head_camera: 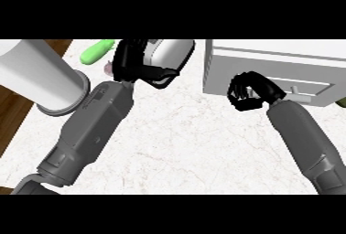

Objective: Pick up the cup, place it into the drawer and close the drawer

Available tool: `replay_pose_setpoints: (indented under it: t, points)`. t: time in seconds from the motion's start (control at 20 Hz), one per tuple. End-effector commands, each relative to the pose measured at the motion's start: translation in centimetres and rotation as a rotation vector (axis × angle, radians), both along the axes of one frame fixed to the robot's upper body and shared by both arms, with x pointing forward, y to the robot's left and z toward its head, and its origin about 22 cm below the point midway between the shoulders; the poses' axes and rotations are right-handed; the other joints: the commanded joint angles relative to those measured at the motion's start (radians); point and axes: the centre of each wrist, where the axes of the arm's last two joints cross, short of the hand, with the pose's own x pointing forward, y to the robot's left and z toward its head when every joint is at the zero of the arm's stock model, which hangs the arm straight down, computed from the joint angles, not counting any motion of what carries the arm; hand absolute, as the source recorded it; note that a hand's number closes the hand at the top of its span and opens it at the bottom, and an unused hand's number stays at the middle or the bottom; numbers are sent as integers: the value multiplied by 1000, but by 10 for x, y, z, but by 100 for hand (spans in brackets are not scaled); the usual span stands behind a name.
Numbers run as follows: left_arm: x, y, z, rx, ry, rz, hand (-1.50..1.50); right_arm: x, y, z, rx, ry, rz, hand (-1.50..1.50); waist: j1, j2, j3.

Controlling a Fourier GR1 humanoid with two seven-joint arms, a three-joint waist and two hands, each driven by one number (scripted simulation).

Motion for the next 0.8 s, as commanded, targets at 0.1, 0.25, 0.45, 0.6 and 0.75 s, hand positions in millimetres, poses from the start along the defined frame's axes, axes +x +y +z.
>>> replay_pose_setpoints:
  t: [0.1, 0.25, 0.45, 0.6, 0.75]
  points:
    - [-5, 23, -6, 21, -4, -32, -150, 31, -30, 54, 61, -100, -144, 150, 42, 9, -1]
    - [-5, 30, -7, 23, 9, -33, -150, 34, -31, 60, 80, -98, -161, 150, 58, 19, -1]
    - [-10, 21, -12, 11, 11, -64, -150, 33, -51, 74, 110, -109, -171, 150, 60, 24, -1]
    - [-9, 31, -10, 13, 6, -72, -150, 36, -59, 92, 130, -122, -155, 150, 70, 19, -2]
    - [-9, 41, -8, 15, -13, -69, -150, 35, -63, 96, 145, -118, -158, 150, 88, 19, -3]
